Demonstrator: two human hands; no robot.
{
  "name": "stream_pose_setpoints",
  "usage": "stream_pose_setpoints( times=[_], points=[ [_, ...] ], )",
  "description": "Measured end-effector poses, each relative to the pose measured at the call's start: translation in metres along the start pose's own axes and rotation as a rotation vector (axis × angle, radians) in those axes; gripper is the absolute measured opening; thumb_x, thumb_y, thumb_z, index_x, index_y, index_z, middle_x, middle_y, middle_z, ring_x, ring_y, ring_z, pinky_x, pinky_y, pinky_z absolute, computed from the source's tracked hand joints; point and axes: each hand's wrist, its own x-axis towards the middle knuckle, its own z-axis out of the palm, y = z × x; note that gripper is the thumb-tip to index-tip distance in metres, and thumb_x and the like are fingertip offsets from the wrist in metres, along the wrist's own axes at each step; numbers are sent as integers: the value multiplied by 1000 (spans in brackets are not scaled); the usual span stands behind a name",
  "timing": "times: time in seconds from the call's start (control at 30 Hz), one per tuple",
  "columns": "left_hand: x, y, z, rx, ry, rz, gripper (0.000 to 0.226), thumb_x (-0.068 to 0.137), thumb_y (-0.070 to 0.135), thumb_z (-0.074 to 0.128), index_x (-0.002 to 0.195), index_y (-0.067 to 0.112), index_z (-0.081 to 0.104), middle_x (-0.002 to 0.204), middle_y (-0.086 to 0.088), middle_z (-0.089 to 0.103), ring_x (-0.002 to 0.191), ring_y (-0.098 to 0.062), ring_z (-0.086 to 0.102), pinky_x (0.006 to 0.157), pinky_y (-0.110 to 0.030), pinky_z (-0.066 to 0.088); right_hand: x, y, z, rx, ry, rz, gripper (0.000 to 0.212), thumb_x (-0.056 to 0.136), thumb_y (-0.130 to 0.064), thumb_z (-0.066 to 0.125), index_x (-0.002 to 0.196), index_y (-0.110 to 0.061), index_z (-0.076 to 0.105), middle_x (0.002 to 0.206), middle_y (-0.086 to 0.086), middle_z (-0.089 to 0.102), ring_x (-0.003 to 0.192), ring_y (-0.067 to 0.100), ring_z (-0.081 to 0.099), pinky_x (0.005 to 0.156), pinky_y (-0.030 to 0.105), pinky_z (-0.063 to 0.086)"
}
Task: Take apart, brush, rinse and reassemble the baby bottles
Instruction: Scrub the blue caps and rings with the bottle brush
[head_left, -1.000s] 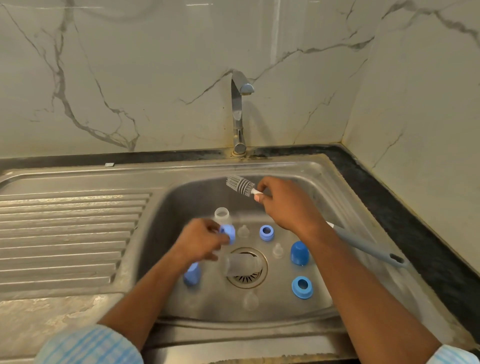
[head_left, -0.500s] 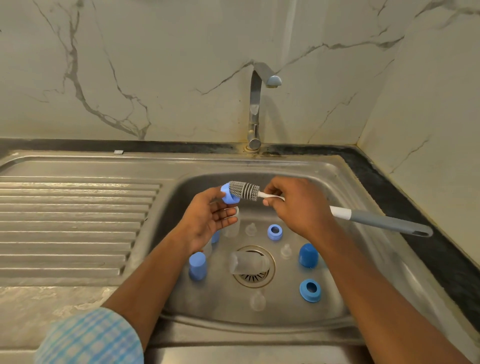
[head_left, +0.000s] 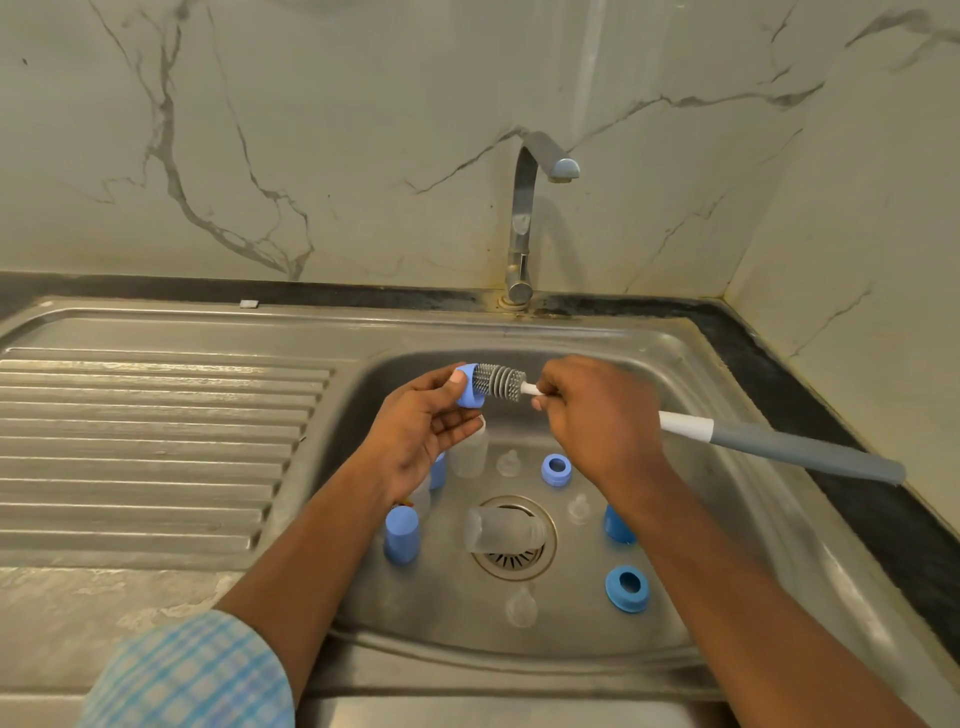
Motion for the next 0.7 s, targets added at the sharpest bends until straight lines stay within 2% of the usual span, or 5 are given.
stream_pose_setpoints(
  times=[0.2,0.3,0.37,0.5,0.7],
  points=[
    [2,1,-3,67,-76,118,34,95,-6,52,124,7,64,115,-13,71,104,-24,69,91,-34,58,-1,-2,-11,49,-198,20,11,93,-32,62,91,-25,70,74,-3,62,66,17,54,53,28,35],
    [2,5,-5,12,-146,105,34,94,4,54,128,5,62,114,-13,72,103,-23,69,88,-32,59,-4,3,-19,168,-278,19,12,92,-31,64,88,-23,70,70,-3,62,63,15,56,60,35,45],
    [3,7,-8,-49,-175,81,36,90,11,57,125,6,63,117,-14,71,108,-25,69,89,-31,59,-5,5,-21,315,-203,40,12,93,-30,64,85,-21,67,67,-3,60,62,15,53,62,38,46],
    [-3,-3,3,61,-204,62,33,93,-8,52,117,9,66,111,-10,73,104,-24,70,86,-31,60,1,9,-19,366,95,81,19,92,-29,65,79,-16,62,62,-3,55,62,20,52,57,35,41],
    [6,8,-9,-191,20,1,30,103,21,50,120,-1,62,93,-12,76,84,-20,75,73,-27,61,-5,24,-9,267,-104,141,14,90,-32,67,80,-23,67,65,-3,61,61,17,57,56,32,43]
  ],
)
